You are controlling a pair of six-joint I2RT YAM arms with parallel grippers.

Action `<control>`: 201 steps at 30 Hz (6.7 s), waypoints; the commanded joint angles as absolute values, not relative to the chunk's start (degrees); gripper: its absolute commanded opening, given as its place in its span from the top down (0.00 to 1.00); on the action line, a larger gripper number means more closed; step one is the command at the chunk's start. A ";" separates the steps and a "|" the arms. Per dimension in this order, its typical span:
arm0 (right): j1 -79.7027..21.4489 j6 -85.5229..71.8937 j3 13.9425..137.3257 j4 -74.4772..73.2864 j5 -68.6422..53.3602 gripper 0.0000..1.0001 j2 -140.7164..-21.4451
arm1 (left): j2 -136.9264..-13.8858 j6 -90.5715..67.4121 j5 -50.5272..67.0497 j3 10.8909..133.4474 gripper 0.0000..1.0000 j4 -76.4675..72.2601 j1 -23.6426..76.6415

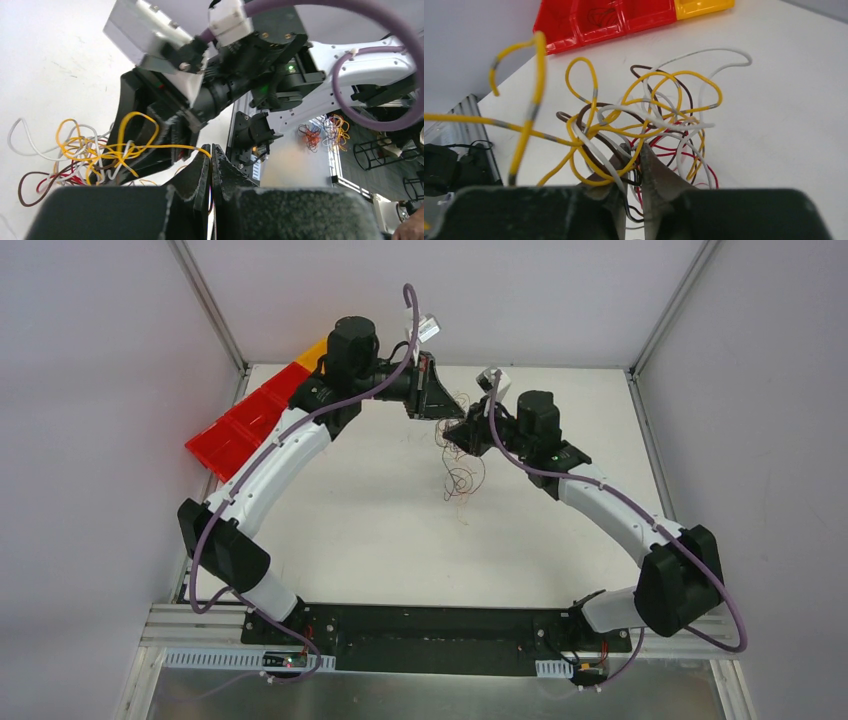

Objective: Untangle the cables

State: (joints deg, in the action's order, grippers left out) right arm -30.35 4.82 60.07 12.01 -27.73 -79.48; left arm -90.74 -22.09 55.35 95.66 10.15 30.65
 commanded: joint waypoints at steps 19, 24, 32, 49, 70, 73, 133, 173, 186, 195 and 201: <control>-20.64 15.38 57.26 -13.86 -29.12 0.79 -90.83 | -96.20 -37.95 57.44 129.90 1.00 -5.62 18.08; -19.18 15.35 62.71 -24.04 -29.82 0.74 -96.89 | -96.70 -36.62 55.88 133.18 1.00 -3.97 15.83; -19.07 17.26 67.97 -30.82 -31.90 0.45 -94.19 | -93.35 -23.44 43.42 124.70 1.00 13.00 11.65; -18.99 19.34 69.40 -36.29 -31.65 0.01 -90.04 | -102.52 -7.88 27.78 117.86 1.00 22.73 -9.43; -17.46 19.65 70.64 -37.34 -30.59 0.01 -90.62 | -121.75 -1.28 32.53 131.68 1.00 20.42 -12.68; -17.24 19.22 71.17 -37.33 -30.48 0.00 -91.28 | -122.47 0.98 36.72 128.73 1.00 19.67 -11.66; -15.71 17.24 71.62 -37.35 -30.41 0.01 -93.64 | -129.90 7.45 46.91 127.19 1.00 18.50 -14.90; -14.81 18.45 71.03 -38.67 -30.15 0.01 -92.96 | -130.00 32.68 -8.91 105.66 1.00 -5.82 -3.52; -14.56 18.06 70.97 -38.48 -31.18 0.01 -92.94 | -125.41 19.30 5.90 114.82 0.40 12.20 -7.69; -14.33 18.28 70.71 -38.53 -31.22 0.01 -92.53 | -124.86 25.54 19.49 121.86 0.24 26.83 -9.11; -13.88 18.57 70.15 -38.57 -31.41 0.01 -92.28 | -128.18 22.01 26.98 129.95 0.16 38.83 -12.39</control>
State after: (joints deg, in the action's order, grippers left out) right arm -14.52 17.85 70.89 -37.95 -30.50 -94.94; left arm -127.92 23.83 18.68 123.57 28.77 -9.37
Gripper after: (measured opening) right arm 0.993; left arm 0.829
